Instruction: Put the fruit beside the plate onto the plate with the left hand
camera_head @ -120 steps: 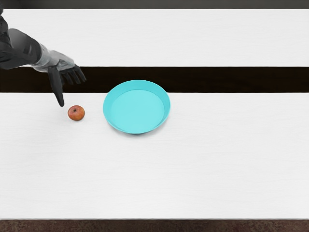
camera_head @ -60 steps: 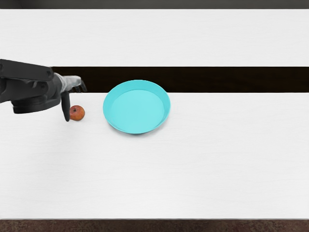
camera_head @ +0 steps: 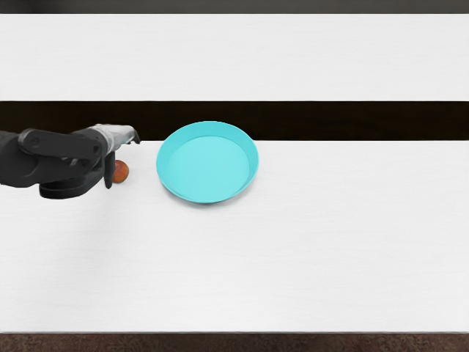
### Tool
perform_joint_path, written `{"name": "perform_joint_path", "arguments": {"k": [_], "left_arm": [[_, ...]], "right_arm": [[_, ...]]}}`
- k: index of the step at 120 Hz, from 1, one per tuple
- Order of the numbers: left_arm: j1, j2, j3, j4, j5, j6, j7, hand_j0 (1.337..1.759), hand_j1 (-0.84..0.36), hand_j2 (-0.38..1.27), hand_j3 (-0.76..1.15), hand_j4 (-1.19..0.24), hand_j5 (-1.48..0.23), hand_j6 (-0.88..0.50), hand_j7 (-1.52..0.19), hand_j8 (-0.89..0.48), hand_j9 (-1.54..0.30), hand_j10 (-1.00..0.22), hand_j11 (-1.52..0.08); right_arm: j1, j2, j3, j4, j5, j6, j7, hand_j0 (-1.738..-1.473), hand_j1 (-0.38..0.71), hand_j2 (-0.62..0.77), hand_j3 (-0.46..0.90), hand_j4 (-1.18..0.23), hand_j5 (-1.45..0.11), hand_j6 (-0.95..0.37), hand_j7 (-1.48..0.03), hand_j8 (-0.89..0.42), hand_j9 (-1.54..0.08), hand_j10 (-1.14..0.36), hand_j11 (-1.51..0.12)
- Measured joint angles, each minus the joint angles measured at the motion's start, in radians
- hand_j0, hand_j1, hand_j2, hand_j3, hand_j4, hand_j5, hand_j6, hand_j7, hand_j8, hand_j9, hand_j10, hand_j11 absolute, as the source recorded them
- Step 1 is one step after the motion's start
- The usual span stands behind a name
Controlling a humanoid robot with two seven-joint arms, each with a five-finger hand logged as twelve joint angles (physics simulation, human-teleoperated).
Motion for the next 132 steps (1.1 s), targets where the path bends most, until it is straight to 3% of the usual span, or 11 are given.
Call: {"name": "perform_joint_path", "arguments": {"k": [46,132], "left_arm": [[0.030,-0.023,-0.011,0.006,0.003,0.002,-0.013,1.658,0.04,0.05,0.00,-0.26,-0.33,-0.26,-0.33,-0.26,-0.33,-0.25,-0.33],[0.035,-0.007,0.008,0.008,-0.020,0.068,-0.032,1.658,-0.11,0.10,0.00,-0.39,-0.51,-0.39,-0.51,-0.39,-0.51,-0.39,-0.51]], "right_arm": [[0.000,0.000,0.000,0.000,0.000,0.000,0.000,-1.658,-0.32,-0.01,0.00,-0.03,-0.03,-0.03,-0.03,-0.03,-0.03,-0.03,-0.03],[0.000,0.000,0.000,0.000,0.000,0.000,0.000,-1.658,-0.32,-0.01,0.00,-0.03,-0.03,-0.03,-0.03,-0.03,-0.03,-0.03,-0.03]]}}
